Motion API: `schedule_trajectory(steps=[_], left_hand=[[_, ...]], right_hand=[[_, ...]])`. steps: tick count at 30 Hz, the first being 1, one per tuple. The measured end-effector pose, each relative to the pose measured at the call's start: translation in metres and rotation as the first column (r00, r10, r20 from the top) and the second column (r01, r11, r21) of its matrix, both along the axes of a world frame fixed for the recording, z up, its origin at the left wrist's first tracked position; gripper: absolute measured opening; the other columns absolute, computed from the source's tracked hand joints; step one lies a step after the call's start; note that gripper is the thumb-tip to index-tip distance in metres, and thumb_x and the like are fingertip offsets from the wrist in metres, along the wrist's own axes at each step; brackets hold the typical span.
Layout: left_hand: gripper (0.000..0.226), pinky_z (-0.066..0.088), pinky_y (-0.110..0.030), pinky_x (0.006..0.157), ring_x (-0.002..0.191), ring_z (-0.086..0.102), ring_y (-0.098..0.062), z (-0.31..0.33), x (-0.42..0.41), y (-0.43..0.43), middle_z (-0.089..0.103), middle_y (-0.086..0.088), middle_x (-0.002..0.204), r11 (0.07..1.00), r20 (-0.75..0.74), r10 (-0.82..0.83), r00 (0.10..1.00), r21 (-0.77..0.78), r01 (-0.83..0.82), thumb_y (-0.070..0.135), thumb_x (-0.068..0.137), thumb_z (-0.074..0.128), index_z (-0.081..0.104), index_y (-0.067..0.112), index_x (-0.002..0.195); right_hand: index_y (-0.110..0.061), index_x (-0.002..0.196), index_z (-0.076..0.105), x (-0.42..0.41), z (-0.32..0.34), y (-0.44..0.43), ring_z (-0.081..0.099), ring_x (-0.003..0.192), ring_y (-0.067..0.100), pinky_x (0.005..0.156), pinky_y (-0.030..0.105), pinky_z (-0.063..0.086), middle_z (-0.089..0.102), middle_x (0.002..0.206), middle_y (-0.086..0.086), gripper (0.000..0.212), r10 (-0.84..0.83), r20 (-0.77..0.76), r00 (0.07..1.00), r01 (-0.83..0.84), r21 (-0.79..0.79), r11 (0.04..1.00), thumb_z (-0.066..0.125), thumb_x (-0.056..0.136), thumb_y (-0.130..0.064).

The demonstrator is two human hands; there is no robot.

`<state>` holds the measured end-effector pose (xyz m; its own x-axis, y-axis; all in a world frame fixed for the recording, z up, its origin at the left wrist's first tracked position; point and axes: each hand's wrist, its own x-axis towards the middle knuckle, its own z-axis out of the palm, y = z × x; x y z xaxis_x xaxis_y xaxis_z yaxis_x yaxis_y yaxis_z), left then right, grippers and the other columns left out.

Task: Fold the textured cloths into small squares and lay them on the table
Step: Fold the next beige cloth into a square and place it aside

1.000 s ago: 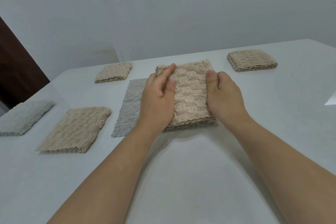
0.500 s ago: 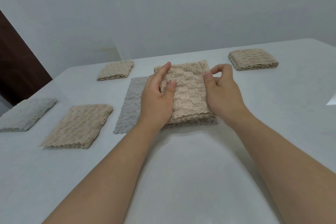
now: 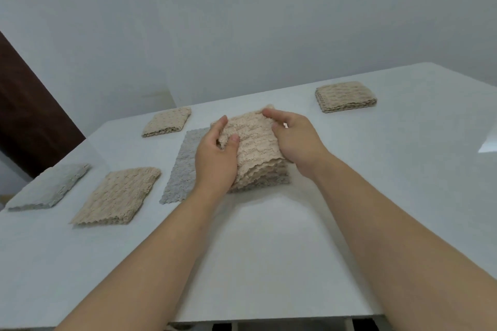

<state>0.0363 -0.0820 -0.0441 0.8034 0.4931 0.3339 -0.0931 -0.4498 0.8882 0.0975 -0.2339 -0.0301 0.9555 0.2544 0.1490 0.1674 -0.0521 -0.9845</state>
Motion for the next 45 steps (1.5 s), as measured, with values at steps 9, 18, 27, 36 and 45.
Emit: schedule_trajectory(steps=[9,18,27,36,45], left_hand=[[0.055,0.024,-0.020,0.118,0.147,0.037,-0.011,0.004,0.024,-0.077,0.043,0.004,0.159,0.975,-0.156,-0.129,0.979,0.159,0.154,0.021,0.103,0.059,0.042,0.022,0.155],[0.076,0.043,-0.025,0.106,0.123,0.056,-0.010,-0.015,0.058,-0.164,0.052,0.009,0.148,0.949,-0.324,-0.315,0.892,-0.143,0.283,0.033,0.093,0.071,0.033,0.025,0.159],[0.061,0.047,-0.027,0.087,0.093,0.057,-0.012,-0.019,0.089,-0.190,0.058,0.017,0.096,0.896,-0.405,-0.270,0.874,0.228,0.382,0.031,0.093,0.072,0.048,0.015,0.147],[0.042,0.042,-0.029,0.075,0.099,0.063,-0.024,-0.030,0.111,-0.190,0.062,-0.008,0.116,0.803,-0.458,-0.229,0.859,0.410,0.432,0.047,0.086,0.075,0.055,0.018,0.109],[0.065,0.033,-0.048,0.111,0.145,0.028,-0.037,-0.032,0.093,-0.185,0.001,-0.007,0.170,0.435,-0.472,-0.086,0.877,0.774,0.459,0.059,0.105,0.026,0.018,0.027,0.161]], right_hand=[[-0.019,0.140,0.059,0.015,-0.006,-0.088,0.045,0.050,-0.006,0.040,0.006,0.034,0.040,0.074,-0.019,0.041,-0.136,0.033,0.990,0.140,-0.232,0.963,0.039,0.106,-0.006],[-0.022,0.140,0.060,0.045,-0.035,-0.173,0.061,0.117,0.021,0.100,0.027,0.045,0.064,0.134,0.004,0.049,-0.243,0.084,0.966,0.251,-0.511,0.822,0.041,0.100,-0.003],[-0.018,0.137,0.064,0.079,-0.045,-0.215,0.054,0.134,0.019,0.110,0.023,0.035,0.059,0.145,0.000,0.041,-0.232,0.153,0.961,0.277,-0.593,0.756,0.043,0.103,-0.008],[-0.023,0.139,0.062,0.089,-0.051,-0.216,0.056,0.129,0.029,0.106,0.031,0.043,0.061,0.141,0.006,0.046,-0.193,0.244,0.950,0.311,-0.724,0.617,0.045,0.099,-0.007],[-0.041,0.129,0.063,0.079,-0.044,-0.217,0.058,0.122,0.028,0.092,0.040,0.050,0.054,0.140,-0.004,0.041,-0.186,0.343,0.921,0.390,-0.824,0.412,0.045,0.097,-0.024]])
